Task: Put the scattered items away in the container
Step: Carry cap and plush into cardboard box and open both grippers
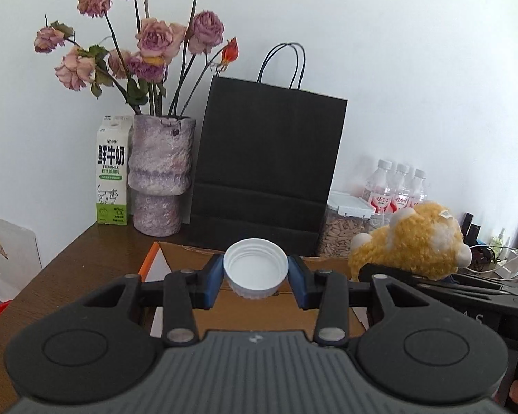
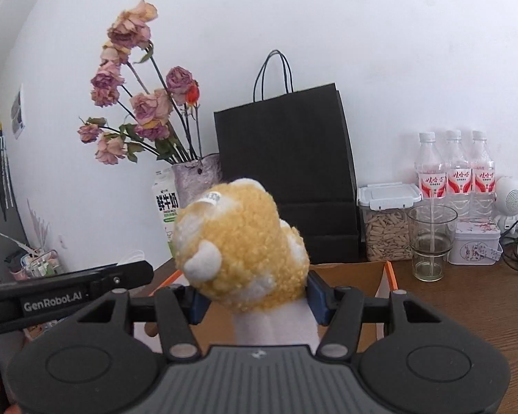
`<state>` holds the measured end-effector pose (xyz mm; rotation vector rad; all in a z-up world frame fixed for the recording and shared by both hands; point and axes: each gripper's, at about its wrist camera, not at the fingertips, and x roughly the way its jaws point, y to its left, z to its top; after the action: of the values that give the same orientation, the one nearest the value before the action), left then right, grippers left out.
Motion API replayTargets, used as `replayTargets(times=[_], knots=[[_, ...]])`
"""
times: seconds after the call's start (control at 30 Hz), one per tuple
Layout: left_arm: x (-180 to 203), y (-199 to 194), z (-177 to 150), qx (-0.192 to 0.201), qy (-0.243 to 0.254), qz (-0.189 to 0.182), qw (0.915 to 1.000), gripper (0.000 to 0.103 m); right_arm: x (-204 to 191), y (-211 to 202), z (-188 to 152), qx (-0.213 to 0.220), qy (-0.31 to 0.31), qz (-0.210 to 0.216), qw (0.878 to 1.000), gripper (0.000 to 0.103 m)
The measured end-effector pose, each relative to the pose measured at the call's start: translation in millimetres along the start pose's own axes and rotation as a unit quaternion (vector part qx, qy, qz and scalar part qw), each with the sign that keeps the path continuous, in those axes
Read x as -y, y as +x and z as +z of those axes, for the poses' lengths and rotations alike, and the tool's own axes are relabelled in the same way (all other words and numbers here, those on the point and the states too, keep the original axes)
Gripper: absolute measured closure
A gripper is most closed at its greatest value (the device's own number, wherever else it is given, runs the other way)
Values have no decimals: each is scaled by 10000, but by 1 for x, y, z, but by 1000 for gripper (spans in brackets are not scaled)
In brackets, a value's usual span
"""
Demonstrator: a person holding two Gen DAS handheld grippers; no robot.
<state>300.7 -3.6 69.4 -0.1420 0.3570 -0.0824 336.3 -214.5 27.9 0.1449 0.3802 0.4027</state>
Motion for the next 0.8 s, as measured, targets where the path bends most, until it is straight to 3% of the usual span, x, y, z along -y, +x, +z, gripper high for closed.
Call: replayTargets(times=[0.13,0.37,0.57,0.6,0.7,0.73,0.77,0.8], knots=[[-16,35,-5,-345,-195,211,9990,62,4,38,-7,-400,38,-116,9991,48],[-26,82,-33,-1429,119,368,9890,62,0,75,-45,-1224,-282,-376,9914,47],[-19,83,-38,-1440,340,352,9884,61,3,79,-51,-1407,-286,-486,9884,45],[-19,83,-38,-1467,323,352,9880,58,3,78,-51,-1425,-273,-514,9881,39],[-19,81,-35,-1452,271,471,9879,45,3,76,-50,-1428,-304,-633,9873,26],[-20,81,-35,-1445,240,542,9877,32,3,76,-50,-1452,-313,-693,9865,23],[-20,80,-33,-1428,186,547,9881,11,3,75,-49,-1454,-297,-715,9863,12],[-21,77,-31,-1351,146,514,9894,0,4,74,-48,-1430,-268,-699,9869,4]])
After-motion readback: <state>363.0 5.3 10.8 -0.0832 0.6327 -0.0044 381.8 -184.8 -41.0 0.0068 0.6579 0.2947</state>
